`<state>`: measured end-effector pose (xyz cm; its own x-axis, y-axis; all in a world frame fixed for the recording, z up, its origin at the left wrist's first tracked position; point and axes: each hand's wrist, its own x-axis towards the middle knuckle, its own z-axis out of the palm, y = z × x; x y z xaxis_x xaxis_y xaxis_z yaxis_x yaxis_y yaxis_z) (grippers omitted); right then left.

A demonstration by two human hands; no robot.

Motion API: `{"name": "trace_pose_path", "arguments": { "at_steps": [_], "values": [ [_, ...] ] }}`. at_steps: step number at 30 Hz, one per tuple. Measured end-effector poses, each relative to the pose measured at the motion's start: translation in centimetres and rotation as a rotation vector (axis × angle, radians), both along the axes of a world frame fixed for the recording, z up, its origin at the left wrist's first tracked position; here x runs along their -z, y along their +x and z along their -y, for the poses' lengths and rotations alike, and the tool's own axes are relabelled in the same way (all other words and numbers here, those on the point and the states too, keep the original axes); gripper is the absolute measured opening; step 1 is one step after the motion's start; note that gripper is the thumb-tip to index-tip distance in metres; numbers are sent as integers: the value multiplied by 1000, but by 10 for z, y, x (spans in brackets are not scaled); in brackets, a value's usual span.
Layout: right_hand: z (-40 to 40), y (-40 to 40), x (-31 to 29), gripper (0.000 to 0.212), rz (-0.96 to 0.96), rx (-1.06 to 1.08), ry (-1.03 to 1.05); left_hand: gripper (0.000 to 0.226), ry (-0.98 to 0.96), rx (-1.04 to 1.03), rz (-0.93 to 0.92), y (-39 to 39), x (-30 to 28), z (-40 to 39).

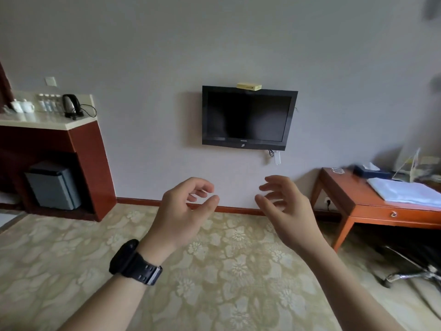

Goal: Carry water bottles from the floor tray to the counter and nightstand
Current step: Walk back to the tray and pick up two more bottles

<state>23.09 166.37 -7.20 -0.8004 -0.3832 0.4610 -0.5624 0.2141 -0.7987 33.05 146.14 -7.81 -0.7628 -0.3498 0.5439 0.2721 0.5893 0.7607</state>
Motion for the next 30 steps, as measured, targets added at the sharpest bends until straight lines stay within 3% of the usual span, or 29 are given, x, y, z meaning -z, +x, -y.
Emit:
{"name": "trace_pose_path", "arguments": {
  "at_steps": [7,15,21,30],
  "values": [
    [83,-162,17,29,-8,-3,-33,27,-24,-31,11,-149,13,86],
    [265,-325,34,31,9,-293,-18,23,-40,-305,21,-265,24,219],
    [447,-339,21,31,27,-658,10,16,8,-660,37,-237,17,333],
    [728,-261,28,33,-10,-1082,11,18,41,-1095,5,-139,39,526]
  ]
}}
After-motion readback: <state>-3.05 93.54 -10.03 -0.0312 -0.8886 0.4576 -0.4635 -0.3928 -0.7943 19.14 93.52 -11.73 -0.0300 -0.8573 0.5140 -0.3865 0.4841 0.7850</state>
